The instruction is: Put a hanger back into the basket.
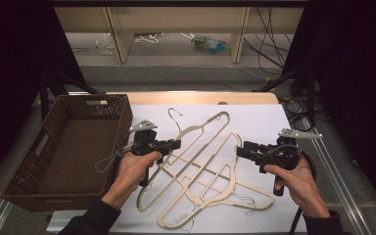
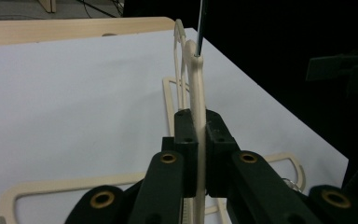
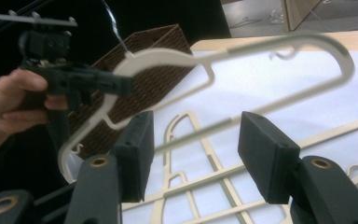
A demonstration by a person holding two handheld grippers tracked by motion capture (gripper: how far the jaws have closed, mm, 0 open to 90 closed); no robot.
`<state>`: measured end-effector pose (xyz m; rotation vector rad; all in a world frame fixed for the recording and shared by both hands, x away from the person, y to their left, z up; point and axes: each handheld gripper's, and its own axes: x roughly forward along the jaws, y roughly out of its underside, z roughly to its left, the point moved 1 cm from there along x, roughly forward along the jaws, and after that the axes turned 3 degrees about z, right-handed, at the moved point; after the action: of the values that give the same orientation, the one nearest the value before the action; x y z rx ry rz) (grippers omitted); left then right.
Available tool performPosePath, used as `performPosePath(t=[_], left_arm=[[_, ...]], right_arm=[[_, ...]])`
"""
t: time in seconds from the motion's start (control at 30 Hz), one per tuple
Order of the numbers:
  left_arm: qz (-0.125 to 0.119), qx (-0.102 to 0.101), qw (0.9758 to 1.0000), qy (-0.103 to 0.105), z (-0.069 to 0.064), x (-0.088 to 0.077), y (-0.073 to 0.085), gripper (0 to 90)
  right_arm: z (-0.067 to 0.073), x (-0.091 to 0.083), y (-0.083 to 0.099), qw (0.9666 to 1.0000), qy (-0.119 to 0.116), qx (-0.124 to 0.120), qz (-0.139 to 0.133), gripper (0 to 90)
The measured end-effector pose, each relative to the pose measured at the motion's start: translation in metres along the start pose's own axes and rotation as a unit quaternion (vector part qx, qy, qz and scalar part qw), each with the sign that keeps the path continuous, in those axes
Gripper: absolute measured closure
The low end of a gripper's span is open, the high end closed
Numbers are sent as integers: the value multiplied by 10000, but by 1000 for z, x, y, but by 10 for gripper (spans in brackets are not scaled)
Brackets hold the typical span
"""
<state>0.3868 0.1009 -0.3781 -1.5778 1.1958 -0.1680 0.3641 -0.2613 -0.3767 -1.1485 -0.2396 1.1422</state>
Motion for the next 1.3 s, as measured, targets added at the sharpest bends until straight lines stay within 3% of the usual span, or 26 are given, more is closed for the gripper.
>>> performPosePath(t=[0.13, 0.23, 0.3, 0.4, 0.47, 0.57, 0.6, 0.63, 0.77, 0.83, 0.93, 1.0, 1.2, 1.3], left_arm=[[-125, -103, 9998, 69, -6, -22, -12, 859], [-189, 35, 9998, 27, -14, -39, -22, 859], [-369, -18, 9993, 52, -19, -55, -32, 858], [-572, 12, 9983, 87, -23, -74, -45, 859], [-815, -79, 9965, 145, -28, -90, -54, 858], [-862, -18, 9961, 207, -30, -101, -59, 859], [-911, 22, 9958, 123, -27, -113, -63, 859], [-911, 22, 9958, 123, -27, -113, -63, 859], [-940, -42, 9953, -234, -5, -143, -68, 859], [-966, 50, 9940, -503, 13, -158, -69, 859], [-1017, -1, 9912, -846, 43, -179, -67, 858], [-994, -236, 9903, -941, 63, -191, -64, 859], [-821, -285, 9869, -1362, 120, -219, -53, 859], [-794, -339, 9872, -1338, 131, -223, -49, 859]], right_arm=[[0, 0, 0, 10000, -2, -70, -32, 463], [2, -1, 0, 10000, -60, 34, 18, 463], [0, 1, 0, 10000, -19, -72, -26, 463], [0, 2, 1, 10000, -54, -1, 24, 463], [0, 4, 1, 10000, -60, -20, 15, 463], [0, 4, 0, 10000, -63, -43, -8, 463], [1, 4, 0, 10000, -85, -41, -10, 464], [1, 4, 0, 10000, -85, -41, -10, 464], [3, 3, 0, 9999, -132, 26, 37, 463], [3, 4, 0, 9999, -123, 24, 55, 464], [2, 6, 1, 9999, -116, -23, 57, 464], [3, 6, 1, 9998, -155, 3, 97, 464], [1, 10, 2, 9998, -118, -20, 144, 463], [0, 10, 1, 9998, -119, -52, 130, 464]])
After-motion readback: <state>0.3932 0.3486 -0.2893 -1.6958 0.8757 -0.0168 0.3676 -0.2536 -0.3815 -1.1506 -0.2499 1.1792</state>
